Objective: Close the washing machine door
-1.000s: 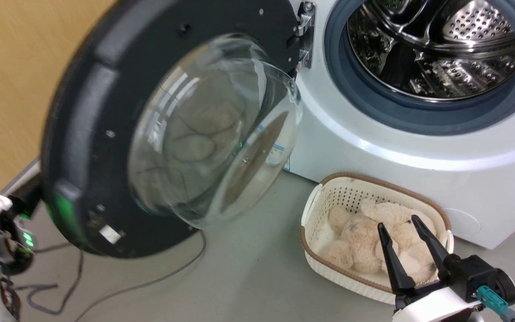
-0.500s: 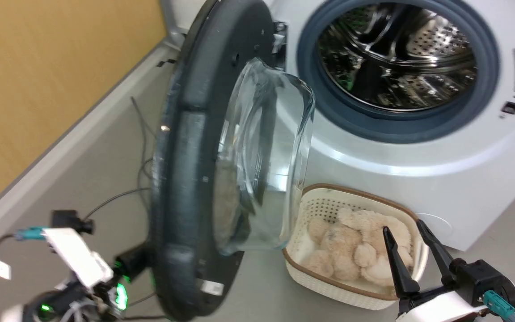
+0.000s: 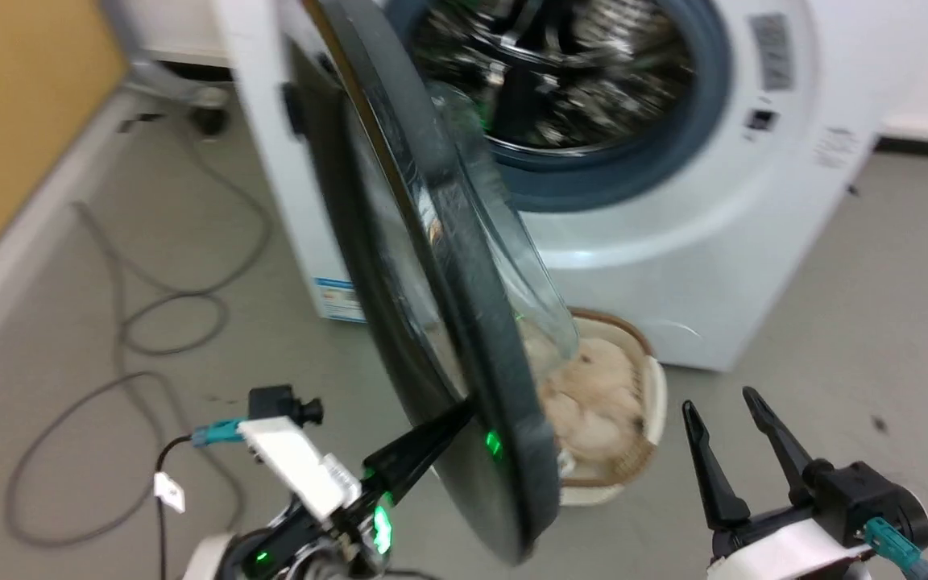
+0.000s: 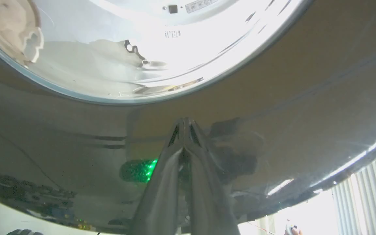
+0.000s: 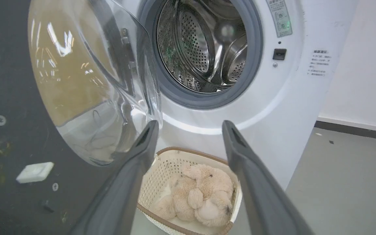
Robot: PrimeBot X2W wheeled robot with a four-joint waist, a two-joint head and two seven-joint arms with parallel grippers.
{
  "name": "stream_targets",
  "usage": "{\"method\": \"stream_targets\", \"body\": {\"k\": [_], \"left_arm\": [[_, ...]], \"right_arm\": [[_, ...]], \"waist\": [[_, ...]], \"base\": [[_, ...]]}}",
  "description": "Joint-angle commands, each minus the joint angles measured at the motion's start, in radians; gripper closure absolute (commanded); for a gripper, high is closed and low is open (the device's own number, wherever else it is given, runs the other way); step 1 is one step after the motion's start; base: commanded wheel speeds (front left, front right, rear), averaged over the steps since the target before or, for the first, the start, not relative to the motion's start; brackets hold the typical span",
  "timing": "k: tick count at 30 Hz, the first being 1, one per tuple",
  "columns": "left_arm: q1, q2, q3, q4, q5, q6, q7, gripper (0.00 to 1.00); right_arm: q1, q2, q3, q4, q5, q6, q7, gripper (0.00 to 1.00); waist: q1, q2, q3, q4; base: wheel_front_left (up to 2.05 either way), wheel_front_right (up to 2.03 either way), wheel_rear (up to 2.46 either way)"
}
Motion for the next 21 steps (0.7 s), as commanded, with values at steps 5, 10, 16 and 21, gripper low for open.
{"method": "stream_targets", "body": {"k": [5, 10, 16, 21], "left_arm": [[-0.103, -0.001, -0.097, 0.067, -0.040, -0.024, -0.161, 1.00], [-0.197, -0.001, -0.139, 0.146, -0.055, -0.037, -0.293, 1.00], [-0.334, -0.001, -0.161, 0.246, -0.069, -0.052, -0.444, 1.00], [-0.419, -0.001, -0.172, 0.306, -0.085, -0.058, -0.524, 1.00]], "right_arm": [[-0.034, 0.004, 0.010, -0.010, -0.010, 0.001, -0.004, 0.00], [-0.030, 0.005, 0.004, -0.006, 0.000, 0.001, -0.014, 0.00], [-0.025, 0.005, 0.019, 0.007, 0.033, 0.001, -0.025, 0.00], [-0.027, 0.005, 0.027, 0.009, 0.043, 0.001, -0.029, 0.00]], "waist": [[0.0001, 0.0000, 0.091, -0.193], [0.0001, 0.0000, 0.122, -0.299], [0.0001, 0.0000, 0.145, -0.404], [0.0001, 0.0000, 0.153, -0.428]], "base": [[0.00, 0.00, 0.00], [0.00, 0.00, 0.00], [0.00, 0.00, 0.00], [0.00, 0.00, 0.00]]}}
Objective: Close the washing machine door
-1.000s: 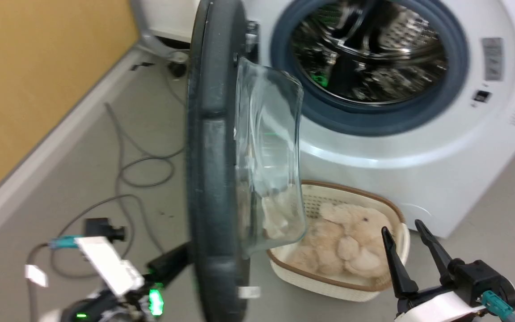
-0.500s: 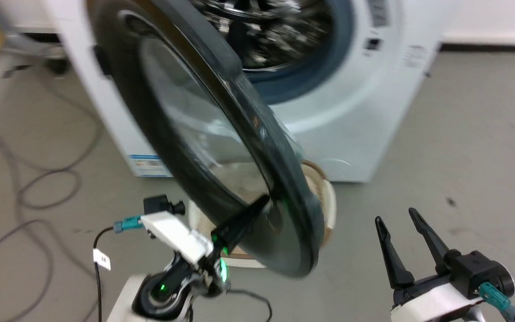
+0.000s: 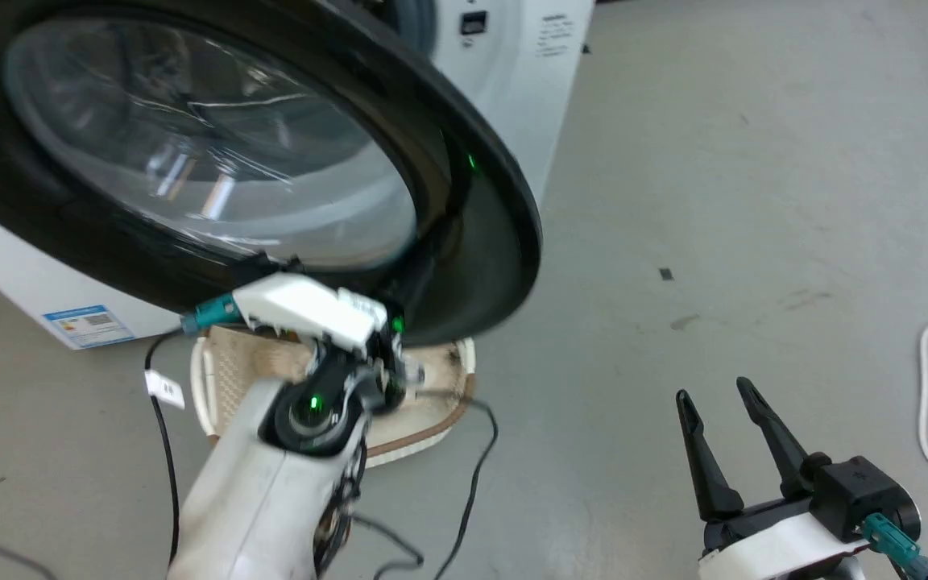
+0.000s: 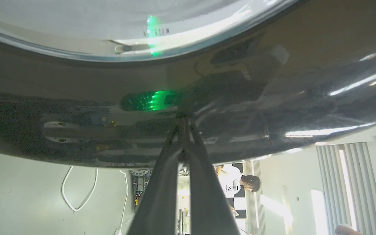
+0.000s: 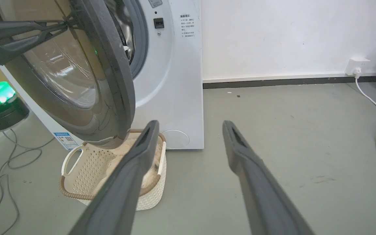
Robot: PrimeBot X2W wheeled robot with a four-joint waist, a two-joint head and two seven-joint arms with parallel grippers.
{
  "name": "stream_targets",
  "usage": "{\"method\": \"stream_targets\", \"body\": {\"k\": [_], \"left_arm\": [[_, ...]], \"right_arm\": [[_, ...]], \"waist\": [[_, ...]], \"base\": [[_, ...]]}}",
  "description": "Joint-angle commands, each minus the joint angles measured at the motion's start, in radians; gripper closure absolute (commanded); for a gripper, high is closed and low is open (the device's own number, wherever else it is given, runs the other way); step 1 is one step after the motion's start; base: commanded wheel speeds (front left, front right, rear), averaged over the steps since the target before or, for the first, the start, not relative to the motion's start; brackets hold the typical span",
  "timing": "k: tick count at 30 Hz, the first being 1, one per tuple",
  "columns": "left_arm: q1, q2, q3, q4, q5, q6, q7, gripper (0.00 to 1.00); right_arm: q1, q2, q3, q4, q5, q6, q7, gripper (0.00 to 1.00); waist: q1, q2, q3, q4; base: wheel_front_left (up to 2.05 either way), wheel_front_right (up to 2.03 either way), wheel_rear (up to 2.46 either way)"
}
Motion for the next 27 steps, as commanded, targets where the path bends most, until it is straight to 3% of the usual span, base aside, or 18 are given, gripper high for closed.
{"method": "stream_targets", "body": {"k": [1, 8, 17, 22, 27], "left_arm": [[-0.021, 0.001, -0.002, 0.005, -0.005, -0.007, -0.007, 1.00], [-0.121, 0.001, -0.040, 0.107, -0.034, -0.019, -0.083, 1.00], [-0.012, 0.031, -0.131, 0.054, 0.029, -0.029, -0.020, 1.00], [0.105, 0.134, -0.226, -0.068, 0.196, -0.029, -0.048, 1.00], [0.175, 0.279, -0.305, -0.121, 0.470, -0.029, -0.226, 1.00]], "right_arm": [[-0.005, 0.004, 0.002, 0.002, 0.005, 0.001, -0.007, 0.00], [-0.006, 0.004, 0.008, 0.006, 0.008, 0.001, -0.008, 0.00], [0.003, 0.004, -0.012, -0.004, -0.005, 0.001, -0.009, 0.00], [0.013, 0.004, -0.031, -0.007, -0.014, 0.001, -0.009, 0.00], [0.026, 0.004, -0.035, -0.010, -0.022, 0.001, -0.008, 0.00]], "waist": [[-0.0001, -0.0001, 0.010, -0.012], [-0.0001, -0.0001, 0.003, 0.001], [-0.0001, -0.0001, -0.056, 0.098], [-0.0001, -0.0001, -0.102, 0.172], [-0.0001, -0.0001, -0.147, 0.238]], "base": [[0.00, 0.00, 0.00], [0.00, 0.00, 0.00], [0.00, 0.00, 0.00], [0.00, 0.00, 0.00], [0.00, 0.00, 0.00]]}}
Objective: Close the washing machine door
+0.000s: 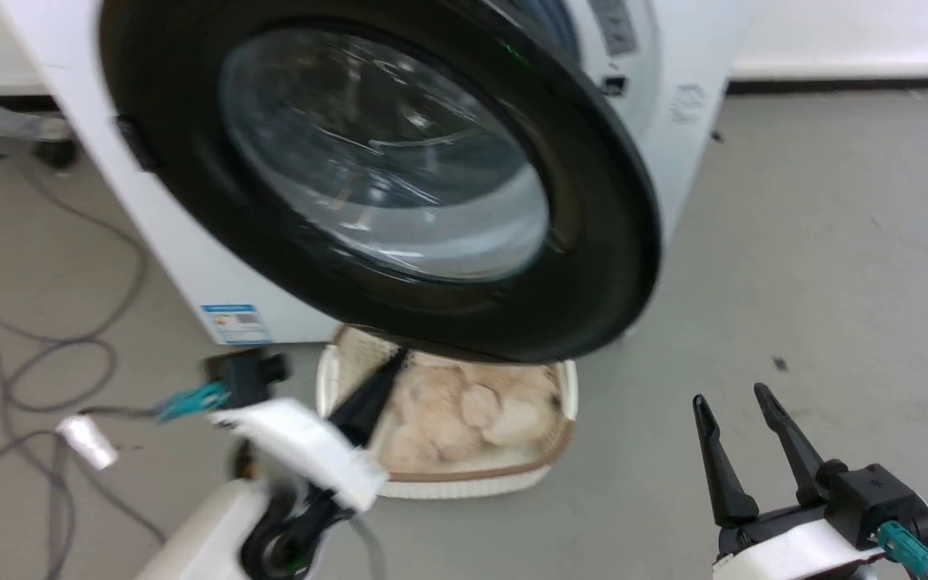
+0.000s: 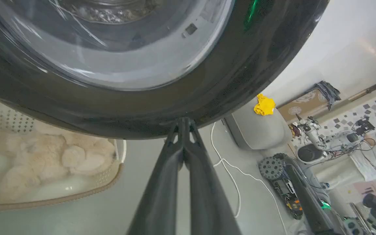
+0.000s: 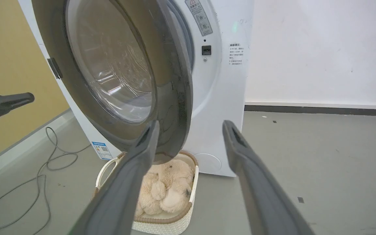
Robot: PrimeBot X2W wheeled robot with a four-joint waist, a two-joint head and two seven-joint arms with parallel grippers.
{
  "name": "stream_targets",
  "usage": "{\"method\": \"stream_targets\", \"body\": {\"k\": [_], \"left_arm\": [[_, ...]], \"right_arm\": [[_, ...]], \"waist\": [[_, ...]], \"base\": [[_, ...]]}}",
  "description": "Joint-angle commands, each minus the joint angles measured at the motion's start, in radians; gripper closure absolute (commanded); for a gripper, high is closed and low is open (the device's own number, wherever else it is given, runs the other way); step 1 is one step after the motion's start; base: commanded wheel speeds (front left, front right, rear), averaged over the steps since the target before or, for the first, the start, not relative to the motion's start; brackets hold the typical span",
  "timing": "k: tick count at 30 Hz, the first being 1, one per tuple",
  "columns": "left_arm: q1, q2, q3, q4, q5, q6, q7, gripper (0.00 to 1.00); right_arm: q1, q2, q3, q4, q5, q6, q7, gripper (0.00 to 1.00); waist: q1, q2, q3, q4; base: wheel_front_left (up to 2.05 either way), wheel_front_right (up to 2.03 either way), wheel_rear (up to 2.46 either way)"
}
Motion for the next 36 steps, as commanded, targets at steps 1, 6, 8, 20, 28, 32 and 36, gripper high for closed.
{"method": "stream_targets", "body": {"k": [1, 6, 8, 20, 28, 32, 36], "left_arm": [[0.018, 0.014, 0.001, -0.002, 0.027, -0.003, -0.030, 1.00], [0.054, 0.099, 0.030, -0.020, 0.271, 0.092, -0.177, 1.00], [0.081, 0.104, 0.093, -0.063, 0.360, 0.149, -0.185, 1.00], [0.405, -0.050, 0.422, -0.298, 0.795, 0.211, -0.186, 0.00], [0.451, -0.117, 0.424, -0.256, 0.927, 0.157, -0.186, 0.00], [0.434, -0.141, 0.428, -0.252, 0.952, 0.134, -0.186, 0.00], [0.417, -0.162, 0.439, -0.243, 0.970, 0.113, -0.186, 0.00]], "right_arm": [[0.012, 0.003, -0.002, -0.007, -0.010, 0.001, -0.003, 0.00], [0.031, 0.003, -0.004, -0.018, -0.013, 0.001, 0.002, 0.00], [0.037, 0.003, -0.001, -0.023, -0.014, 0.001, 0.004, 0.00], [0.058, 0.003, 0.015, -0.037, -0.008, 0.001, 0.010, 0.00], [0.058, 0.003, 0.005, -0.041, -0.003, 0.001, 0.008, 0.00], [0.045, 0.003, 0.005, -0.046, -0.013, 0.001, 0.012, 1.00], [0.007, -0.010, 0.021, -0.053, -0.022, 0.001, 0.029, 1.00]], "waist": [[0.0000, -0.0001, -0.038, 0.043], [0.0000, -0.0001, -0.071, 0.104], [0.0000, -0.0001, -0.078, 0.124], [0.0000, -0.0001, -0.095, 0.191], [0.0000, -0.0001, -0.088, 0.222], [0.0000, -0.0001, -0.069, 0.240], [0.0000, -0.0001, -0.040, 0.263]], "base": [[0.00, 0.00, 0.00], [0.00, 0.00, 0.00], [0.00, 0.00, 0.00], [0.00, 0.00, 0.00], [0.00, 0.00, 0.00], [0.00, 0.00, 0.00], [0.00, 0.00, 0.00]]}}
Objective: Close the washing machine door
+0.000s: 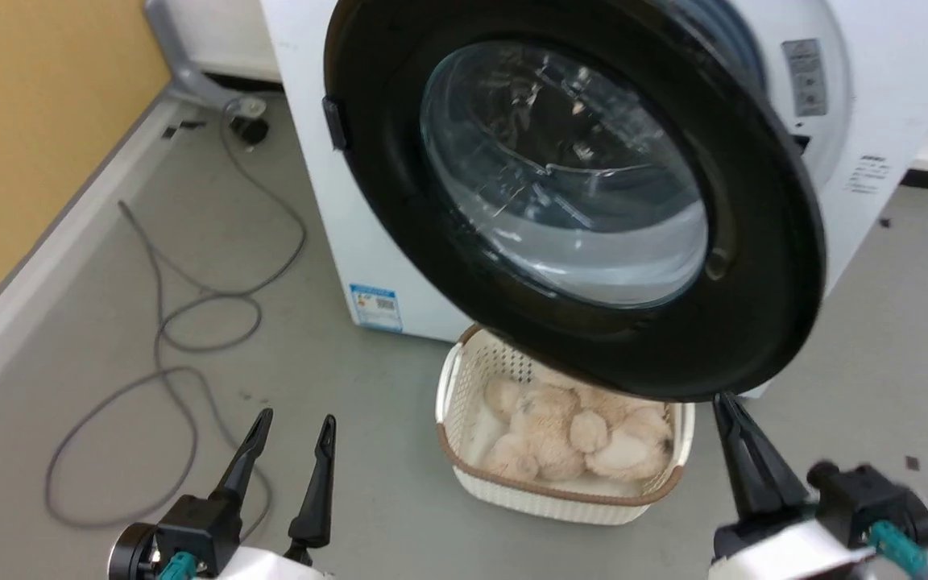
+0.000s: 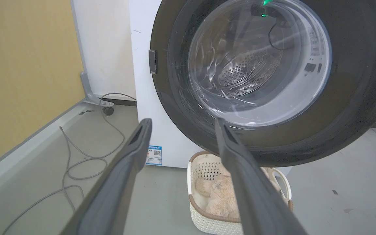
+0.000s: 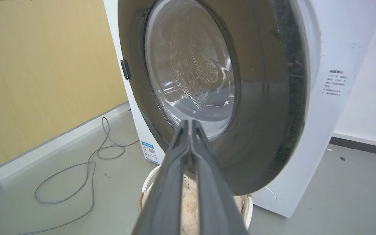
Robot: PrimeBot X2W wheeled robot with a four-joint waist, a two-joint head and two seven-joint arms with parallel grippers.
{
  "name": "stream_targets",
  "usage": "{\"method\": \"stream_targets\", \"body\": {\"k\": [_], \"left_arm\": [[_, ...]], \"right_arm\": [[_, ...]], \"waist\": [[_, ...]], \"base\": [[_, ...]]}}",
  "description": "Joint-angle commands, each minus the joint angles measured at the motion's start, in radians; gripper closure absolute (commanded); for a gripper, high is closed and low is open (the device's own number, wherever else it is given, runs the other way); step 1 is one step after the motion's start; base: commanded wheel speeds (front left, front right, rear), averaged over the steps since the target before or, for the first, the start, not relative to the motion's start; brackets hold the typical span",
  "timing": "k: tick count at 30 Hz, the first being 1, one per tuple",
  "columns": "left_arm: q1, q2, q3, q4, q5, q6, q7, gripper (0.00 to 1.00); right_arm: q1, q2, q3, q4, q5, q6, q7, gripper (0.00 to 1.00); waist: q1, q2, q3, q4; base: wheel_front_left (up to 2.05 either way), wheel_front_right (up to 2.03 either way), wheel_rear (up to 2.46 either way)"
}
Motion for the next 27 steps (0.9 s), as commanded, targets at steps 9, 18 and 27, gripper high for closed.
{"method": "stream_targets", "body": {"k": [9, 18, 27], "left_arm": [[-0.057, -0.046, 0.038, 0.000, 0.031, -0.046, -0.004, 0.00], [-0.107, -0.084, 0.059, 0.006, 0.044, -0.081, -0.004, 0.00], [-0.138, -0.108, 0.076, 0.003, 0.048, -0.100, -0.004, 0.00]], "right_arm": [[-0.209, -0.118, 0.026, 0.028, 0.038, 0.001, 0.093, 1.00], [-0.398, -0.236, -0.051, 0.156, 0.120, 0.001, 0.187, 1.00], [-0.574, -0.297, -0.154, 0.296, 0.135, 0.001, 0.255, 1.00]], "waist": [[0.0000, 0.0000, 0.103, 0.068], [0.0000, 0.0000, 0.177, 0.123], [0.0000, 0.0000, 0.248, 0.160]], "base": [[0.00, 0.00, 0.00], [0.00, 0.00, 0.00], [0.00, 0.00, 0.00]]}}
